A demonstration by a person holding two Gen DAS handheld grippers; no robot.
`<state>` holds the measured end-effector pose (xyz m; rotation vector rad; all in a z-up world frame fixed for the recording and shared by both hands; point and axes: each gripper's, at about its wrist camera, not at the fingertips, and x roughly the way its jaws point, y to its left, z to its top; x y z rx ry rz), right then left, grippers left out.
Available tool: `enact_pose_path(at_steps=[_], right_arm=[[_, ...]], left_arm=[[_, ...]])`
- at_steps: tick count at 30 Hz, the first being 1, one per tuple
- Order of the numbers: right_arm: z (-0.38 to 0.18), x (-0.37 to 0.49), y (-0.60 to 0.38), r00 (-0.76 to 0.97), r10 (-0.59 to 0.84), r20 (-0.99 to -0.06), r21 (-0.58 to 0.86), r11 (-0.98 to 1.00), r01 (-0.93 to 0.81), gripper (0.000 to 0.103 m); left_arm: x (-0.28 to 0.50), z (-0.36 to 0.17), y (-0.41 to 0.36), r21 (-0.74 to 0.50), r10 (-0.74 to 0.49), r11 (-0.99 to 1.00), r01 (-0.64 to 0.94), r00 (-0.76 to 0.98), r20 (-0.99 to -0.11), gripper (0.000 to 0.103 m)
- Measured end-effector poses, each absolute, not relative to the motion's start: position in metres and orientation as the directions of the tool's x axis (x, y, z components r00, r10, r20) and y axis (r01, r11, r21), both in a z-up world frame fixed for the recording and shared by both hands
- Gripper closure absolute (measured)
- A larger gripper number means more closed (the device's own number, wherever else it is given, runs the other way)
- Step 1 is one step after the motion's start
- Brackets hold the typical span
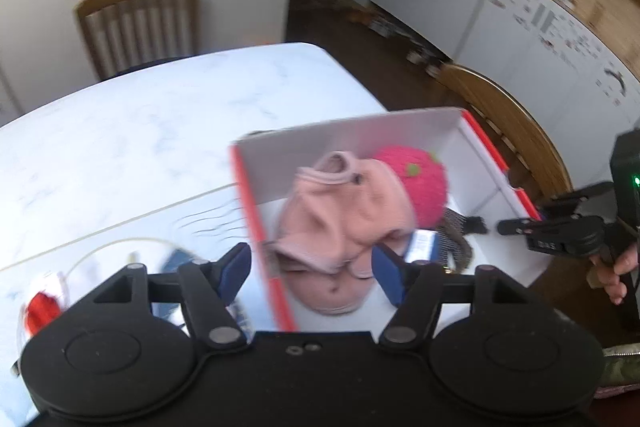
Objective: Organize objects
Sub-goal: 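Withdraw the left gripper from the box toward the white tooth plush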
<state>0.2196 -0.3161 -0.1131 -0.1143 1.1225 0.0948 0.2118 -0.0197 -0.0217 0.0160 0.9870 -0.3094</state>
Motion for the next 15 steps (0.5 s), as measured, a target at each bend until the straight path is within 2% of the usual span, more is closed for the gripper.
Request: enact_pose_path(at_steps=[5,11,15], right_arm=[[-0.114,0.219,-0.315,0.429,0.014,-0.903,-0.047,0.99,-0.133,0.093],[-0.113,0.22,-0.313,0.426,0.008,-0.904,-0.054,0.99,-0.132,0.093],[-0.113,0.22,-0.312,0.425,0.003,-0.905,-0.058,0.99,-0.132,0.093]], left_arm=[[0.202,-0.014,0.014,-0.104,-0.186,0.979,0.176,0.553,-0.812,0.029],[0.2,-0.012,0.053,-0.063,-0.089,0.996,0.064,0.577,-0.812,0.014],[0.204,-0.025,0.067,-0.062,-0.067,0.998,0.028,0.563,-0.824,0.003]])
